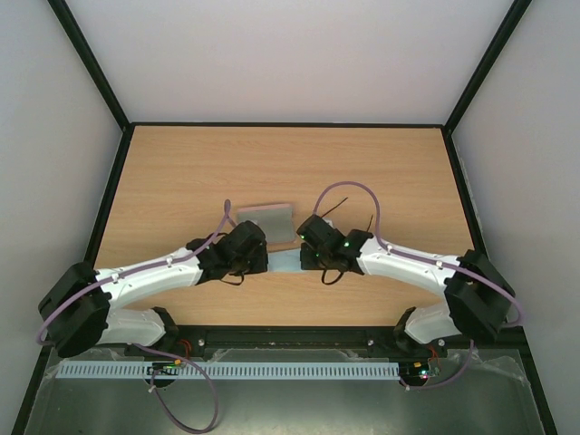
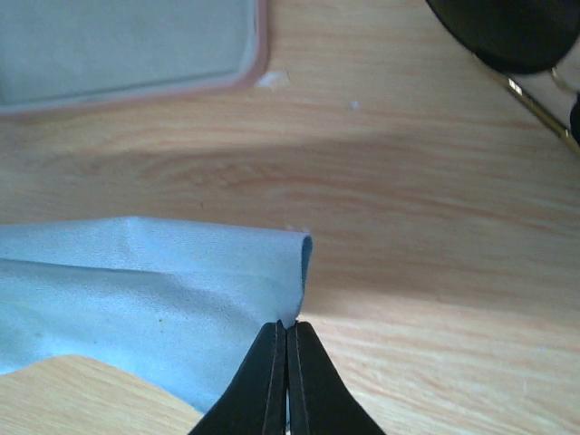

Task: Organize the sunglasses
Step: Place the glasses cleaning cloth in the sunglasses case.

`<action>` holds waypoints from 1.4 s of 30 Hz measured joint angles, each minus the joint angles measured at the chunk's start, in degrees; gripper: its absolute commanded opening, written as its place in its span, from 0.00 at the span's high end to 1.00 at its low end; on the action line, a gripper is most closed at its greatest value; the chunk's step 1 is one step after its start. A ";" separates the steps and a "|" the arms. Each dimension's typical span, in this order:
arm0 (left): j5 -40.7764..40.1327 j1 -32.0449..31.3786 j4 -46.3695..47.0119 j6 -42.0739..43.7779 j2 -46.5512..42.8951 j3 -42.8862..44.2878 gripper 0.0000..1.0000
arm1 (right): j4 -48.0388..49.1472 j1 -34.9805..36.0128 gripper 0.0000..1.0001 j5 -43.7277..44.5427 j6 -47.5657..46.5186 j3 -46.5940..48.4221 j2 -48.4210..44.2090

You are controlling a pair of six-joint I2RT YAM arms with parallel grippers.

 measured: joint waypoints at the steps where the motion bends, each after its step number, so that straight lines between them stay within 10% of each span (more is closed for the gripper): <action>1: 0.09 0.72 -0.02 0.44 0.00 0.00 0.98 | -0.11 -0.31 0.99 -0.02 -0.42 0.85 0.57; 42: 4.61 21.66 6.91 12.83 12.98 6.45 0.98 | -2.05 -10.67 0.99 -7.65 -13.42 28.13 25.94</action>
